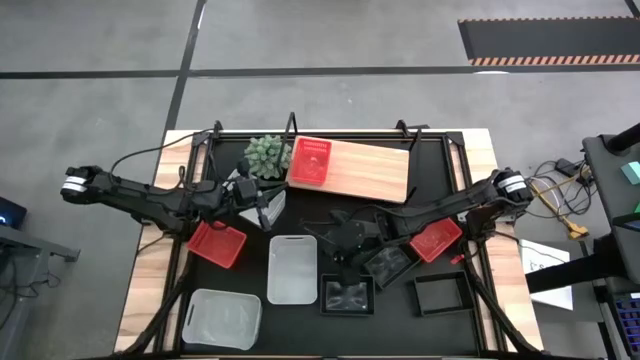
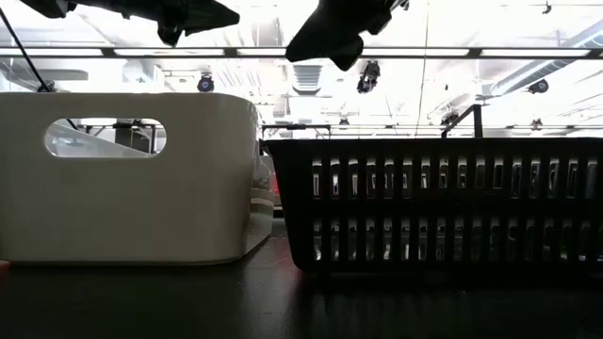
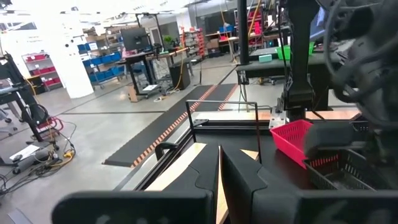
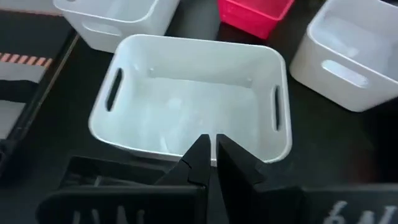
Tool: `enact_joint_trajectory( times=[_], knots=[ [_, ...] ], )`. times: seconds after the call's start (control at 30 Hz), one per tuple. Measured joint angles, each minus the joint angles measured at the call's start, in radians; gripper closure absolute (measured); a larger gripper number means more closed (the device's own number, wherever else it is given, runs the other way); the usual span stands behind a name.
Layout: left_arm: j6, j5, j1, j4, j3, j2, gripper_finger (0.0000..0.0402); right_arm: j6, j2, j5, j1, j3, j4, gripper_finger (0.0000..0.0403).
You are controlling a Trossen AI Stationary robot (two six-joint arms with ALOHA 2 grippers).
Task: Stack baskets on shelf by color
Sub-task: Put the middle white bin on the shelf
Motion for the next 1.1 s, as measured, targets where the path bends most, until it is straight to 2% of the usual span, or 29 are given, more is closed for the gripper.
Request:
enact_joint_trajectory(
  times=[0.27, 0.5, 0.73, 0.9, 1.1],
  knots=[
    [0.000, 0.000, 0.000, 0.000, 0.002, -0.004, 0.0402, 0.047, 0.057, 0.000, 0.031, 0.048, 0.085, 0.0287],
    [0.001, 0.002, -0.003, -0.003, 0.002, -0.018, 0.0402, 0.046, 0.186, -0.003, 0.051, 0.163, 0.083, 0.0222],
    [0.001, 0.007, -0.011, -0.005, 0.000, -0.020, 0.0402, 0.078, 0.277, -0.086, 0.062, 0.252, 0.078, 0.0212],
    [0.001, 0.009, -0.011, -0.004, 0.000, -0.027, 0.0402, 0.095, 0.346, -0.089, 0.090, 0.302, 0.072, 0.0215],
    [0.001, 0.009, -0.013, -0.003, -0.001, -0.034, 0.0402, 0.115, 0.425, -0.131, 0.105, 0.424, 0.003, 0.0215]
  ],
)
